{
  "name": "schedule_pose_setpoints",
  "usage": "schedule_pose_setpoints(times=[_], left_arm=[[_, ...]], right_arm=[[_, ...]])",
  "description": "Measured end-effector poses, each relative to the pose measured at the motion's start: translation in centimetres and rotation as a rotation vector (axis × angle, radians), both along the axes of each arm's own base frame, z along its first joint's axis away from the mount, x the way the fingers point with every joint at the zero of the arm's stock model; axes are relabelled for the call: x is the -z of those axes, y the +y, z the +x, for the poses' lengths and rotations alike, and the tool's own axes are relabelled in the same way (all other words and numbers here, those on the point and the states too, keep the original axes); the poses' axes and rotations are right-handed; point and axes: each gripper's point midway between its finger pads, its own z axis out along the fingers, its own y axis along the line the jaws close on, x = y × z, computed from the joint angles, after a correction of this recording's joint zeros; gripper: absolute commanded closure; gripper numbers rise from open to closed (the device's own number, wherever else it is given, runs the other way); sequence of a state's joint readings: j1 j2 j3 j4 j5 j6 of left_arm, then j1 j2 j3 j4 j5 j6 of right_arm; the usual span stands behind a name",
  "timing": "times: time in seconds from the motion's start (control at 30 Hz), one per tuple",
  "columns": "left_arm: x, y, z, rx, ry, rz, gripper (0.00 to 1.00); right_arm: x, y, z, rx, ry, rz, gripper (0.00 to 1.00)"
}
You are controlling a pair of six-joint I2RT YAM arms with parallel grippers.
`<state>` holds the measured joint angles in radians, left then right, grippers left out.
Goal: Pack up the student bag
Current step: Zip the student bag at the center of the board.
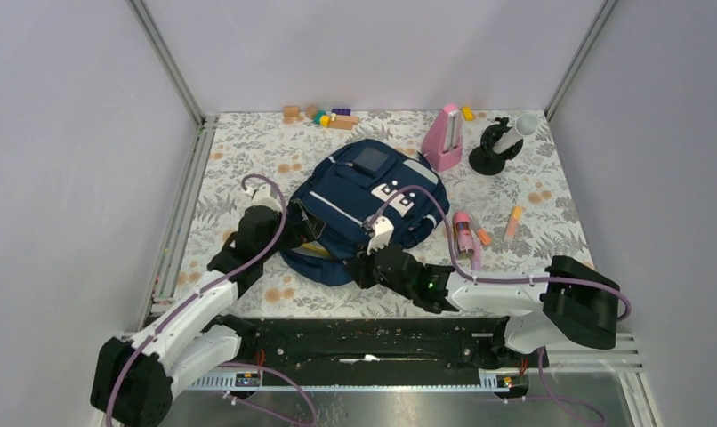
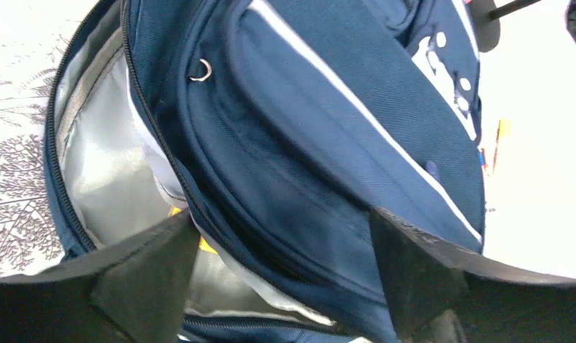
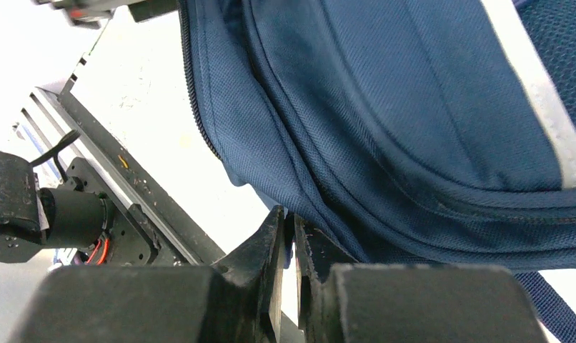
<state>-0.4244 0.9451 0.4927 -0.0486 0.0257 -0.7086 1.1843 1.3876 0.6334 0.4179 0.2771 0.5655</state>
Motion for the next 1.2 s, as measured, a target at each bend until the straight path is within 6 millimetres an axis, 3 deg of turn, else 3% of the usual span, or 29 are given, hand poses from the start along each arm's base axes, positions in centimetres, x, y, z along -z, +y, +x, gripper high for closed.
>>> schedule_pose_setpoints(times=[0.27,0.37,0.53,0.6,0.83,0.87,0.93,1.2], left_arm=[[-4.5,1.2,-2.0,0.027,-0.195,0.064,0.1],[-3.7,0.6,-3.0,0.059,-0.18,0.068,0.14],[-0.5,0.3,-3.9,0.049,-0.044,0.054,0.13],[0.2,0.2,-4.4,0.039,-0.01,0.028,0.23],[1.2,-1.4,-4.7,0.036,0.031,-0.112,0.88],[1.3,-1.8,-4.6,0.042,0.037,-0.132,0.93],[1.3,-2.4,-4.4,0.049,0.045,-0.158,1.0],[0.6,-3.5,-3.8,0.074,0.003,-0.203,1.0]], right_arm=[[0.3,2.1,0.5,0.001,0.03,-0.005,1.0],[0.1,3.1,0.7,-0.008,0.034,0.001,1.0],[0.0,3.4,0.7,-0.014,0.037,0.006,1.0],[0.0,3.4,0.7,-0.014,0.037,0.005,1.0],[0.6,3.2,0.5,-0.017,0.043,0.005,1.0],[0.6,3.1,0.5,-0.018,0.042,0.007,1.0],[0.9,3.0,0.2,-0.023,0.037,0.005,1.0],[0.8,3.0,-1.0,-0.049,-0.038,-0.024,1.0]])
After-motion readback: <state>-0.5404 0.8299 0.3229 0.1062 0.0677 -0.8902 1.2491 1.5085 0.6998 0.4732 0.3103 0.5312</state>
